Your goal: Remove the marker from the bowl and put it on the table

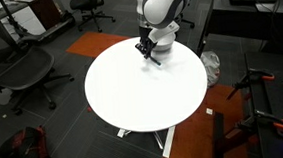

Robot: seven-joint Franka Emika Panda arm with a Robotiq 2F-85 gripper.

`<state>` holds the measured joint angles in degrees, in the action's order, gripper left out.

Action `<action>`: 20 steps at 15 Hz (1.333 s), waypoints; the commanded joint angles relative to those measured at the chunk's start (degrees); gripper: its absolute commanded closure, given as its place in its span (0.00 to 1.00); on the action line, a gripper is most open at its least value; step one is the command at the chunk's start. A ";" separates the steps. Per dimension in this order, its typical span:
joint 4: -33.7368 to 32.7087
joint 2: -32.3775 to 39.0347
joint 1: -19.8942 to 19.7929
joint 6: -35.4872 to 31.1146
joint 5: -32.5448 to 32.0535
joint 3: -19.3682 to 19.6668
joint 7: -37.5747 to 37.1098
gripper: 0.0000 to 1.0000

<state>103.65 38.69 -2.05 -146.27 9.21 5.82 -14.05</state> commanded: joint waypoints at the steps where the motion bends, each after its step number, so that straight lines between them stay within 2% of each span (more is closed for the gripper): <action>1: -2.68 2.27 0.74 0.39 -0.78 0.74 -2.58 0.54; 3: -3.06 2.72 0.83 0.31 -0.82 0.78 -2.56 0.49; 9: -0.99 -0.65 2.05 -0.19 -1.71 1.32 -2.47 0.04; 10: -0.22 -1.95 2.40 0.08 -1.92 1.47 -2.62 0.00; 14: 2.31 -6.59 4.07 0.46 -3.68 2.59 -4.24 0.00; 20: 9.01 -15.86 7.21 2.29 -9.85 4.68 -9.49 0.00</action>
<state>106.68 29.56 3.15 -145.70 2.42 9.14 -20.27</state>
